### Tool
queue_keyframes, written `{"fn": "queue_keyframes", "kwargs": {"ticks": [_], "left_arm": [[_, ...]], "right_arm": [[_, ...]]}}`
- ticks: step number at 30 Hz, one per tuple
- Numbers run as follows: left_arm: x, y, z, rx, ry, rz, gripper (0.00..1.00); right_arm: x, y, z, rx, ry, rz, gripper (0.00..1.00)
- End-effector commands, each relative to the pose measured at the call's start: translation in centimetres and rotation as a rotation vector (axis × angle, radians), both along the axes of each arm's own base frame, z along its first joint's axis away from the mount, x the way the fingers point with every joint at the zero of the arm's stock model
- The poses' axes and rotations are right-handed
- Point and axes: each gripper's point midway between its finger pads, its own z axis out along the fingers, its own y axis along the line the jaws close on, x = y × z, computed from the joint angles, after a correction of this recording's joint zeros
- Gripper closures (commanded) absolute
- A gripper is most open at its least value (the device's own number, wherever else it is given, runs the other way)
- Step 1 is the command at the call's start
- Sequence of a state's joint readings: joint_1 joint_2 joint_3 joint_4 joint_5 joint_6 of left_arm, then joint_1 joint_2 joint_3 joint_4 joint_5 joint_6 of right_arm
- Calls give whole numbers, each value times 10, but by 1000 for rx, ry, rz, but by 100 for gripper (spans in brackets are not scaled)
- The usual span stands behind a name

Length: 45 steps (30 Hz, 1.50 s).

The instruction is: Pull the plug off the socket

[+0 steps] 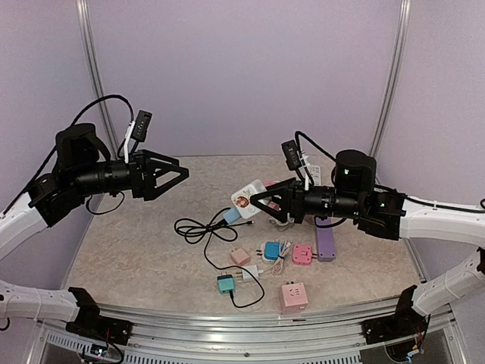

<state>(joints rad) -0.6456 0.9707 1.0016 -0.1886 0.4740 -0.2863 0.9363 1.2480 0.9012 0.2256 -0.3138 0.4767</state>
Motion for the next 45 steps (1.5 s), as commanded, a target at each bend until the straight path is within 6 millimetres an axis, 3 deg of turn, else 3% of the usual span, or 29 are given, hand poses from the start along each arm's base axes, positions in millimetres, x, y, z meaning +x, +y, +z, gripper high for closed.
{"fn": "queue_keyframes", "kwargs": {"ticks": [1,5,11,25,30,37,41,45], "left_arm": [[-32,-23,-12,56,5,-283,2],[-33,-40,-34,102,35,-362,4],[-43,-60,-52,114,95,-480,9],[-64,-74,-74,132,185,-607,35],[-66,-75,-78,146,198,-609,48],[-68,-76,-73,129,191,-615,77],[-70,-80,-60,63,177,-616,90],[-72,-84,-37,0,114,-594,100]], "right_arm": [[-24,16,49,138,-65,166,100],[-30,21,57,153,-69,218,100],[-42,31,57,158,-60,313,100],[-43,43,53,149,-50,350,100],[-43,44,54,150,-50,350,100],[-39,43,54,150,-48,320,100],[-34,40,56,161,-48,272,77],[-31,34,57,179,-48,220,22]]}}
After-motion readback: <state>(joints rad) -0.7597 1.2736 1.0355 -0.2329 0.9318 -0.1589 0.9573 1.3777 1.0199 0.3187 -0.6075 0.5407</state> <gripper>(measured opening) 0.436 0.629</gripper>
